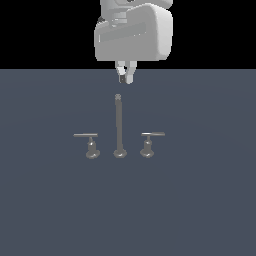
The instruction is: Turn on the faucet by rotating a designated handle.
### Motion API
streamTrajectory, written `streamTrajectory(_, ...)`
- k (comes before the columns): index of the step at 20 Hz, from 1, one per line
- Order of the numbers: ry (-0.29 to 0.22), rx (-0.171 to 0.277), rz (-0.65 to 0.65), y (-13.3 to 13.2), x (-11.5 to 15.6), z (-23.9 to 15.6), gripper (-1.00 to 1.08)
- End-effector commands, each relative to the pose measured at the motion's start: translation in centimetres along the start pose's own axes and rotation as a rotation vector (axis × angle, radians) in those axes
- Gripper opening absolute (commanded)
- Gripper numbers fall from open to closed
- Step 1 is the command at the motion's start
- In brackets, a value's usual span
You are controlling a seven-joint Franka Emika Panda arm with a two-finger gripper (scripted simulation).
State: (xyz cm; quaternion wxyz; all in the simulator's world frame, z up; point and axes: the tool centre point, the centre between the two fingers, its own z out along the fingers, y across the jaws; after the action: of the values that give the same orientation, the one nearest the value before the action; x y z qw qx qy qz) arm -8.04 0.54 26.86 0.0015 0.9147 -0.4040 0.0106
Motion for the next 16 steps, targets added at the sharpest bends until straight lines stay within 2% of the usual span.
streamTrajectory(1, -0.002, 0.000, 0.065, -0.5, 1.2, 1.7, -1.00)
streamTrajectory(16, -0.010, -0.010, 0.462, -1.2, 9.0, 12.2, -1.00)
